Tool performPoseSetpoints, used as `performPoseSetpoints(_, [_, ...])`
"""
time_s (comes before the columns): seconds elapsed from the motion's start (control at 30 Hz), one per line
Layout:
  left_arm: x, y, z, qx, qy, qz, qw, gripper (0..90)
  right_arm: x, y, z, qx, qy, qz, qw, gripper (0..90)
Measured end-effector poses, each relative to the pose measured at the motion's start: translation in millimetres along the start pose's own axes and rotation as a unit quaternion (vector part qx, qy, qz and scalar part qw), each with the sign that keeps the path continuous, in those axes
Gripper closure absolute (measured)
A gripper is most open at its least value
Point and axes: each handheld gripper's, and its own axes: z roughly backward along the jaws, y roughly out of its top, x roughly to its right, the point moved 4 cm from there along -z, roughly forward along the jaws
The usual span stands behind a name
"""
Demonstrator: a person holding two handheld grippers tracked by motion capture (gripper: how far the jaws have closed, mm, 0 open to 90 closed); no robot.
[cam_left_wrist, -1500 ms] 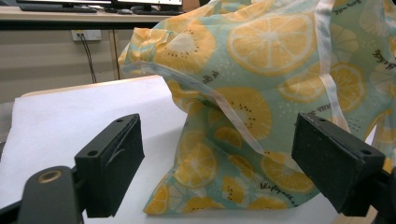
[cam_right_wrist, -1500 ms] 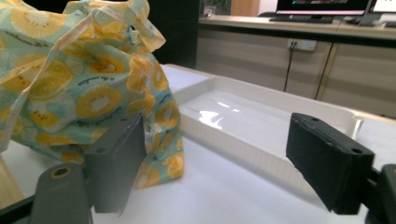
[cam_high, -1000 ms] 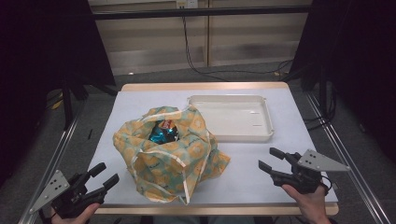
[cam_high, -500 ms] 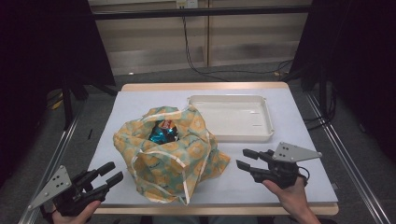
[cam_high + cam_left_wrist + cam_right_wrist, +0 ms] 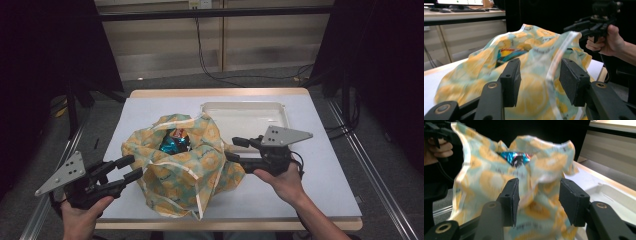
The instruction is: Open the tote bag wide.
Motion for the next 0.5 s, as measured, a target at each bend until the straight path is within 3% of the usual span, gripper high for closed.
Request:
performPoseSetpoints(0.13, [0.4,11.7,-9.1,0.000,-0.010,-0.017,0.9998,43.5,4.0,18.4,-14.8,0.001,0.012,0.002,0.9999,43.7])
performPoseSetpoints(0.23, [4.1,16.2,-20.4,-0.003,-0.032,-0.022,0.9992,42.5,6.7,22.8,-21.6,-0.005,0.006,0.006,1.0000,41.7])
performPoseSetpoints(0.3, [7.9,18.1,-27.8,-0.008,-0.038,-0.032,0.9987,40.7,13.4,29.8,-35.2,-0.016,0.003,0.006,0.9998,37.7])
performPoseSetpoints(0.5, [14.5,15.5,-44.7,-0.025,-0.054,-0.044,0.9972,40.4,24.8,41.2,-54.3,-0.030,0.004,0.000,0.9995,32.5])
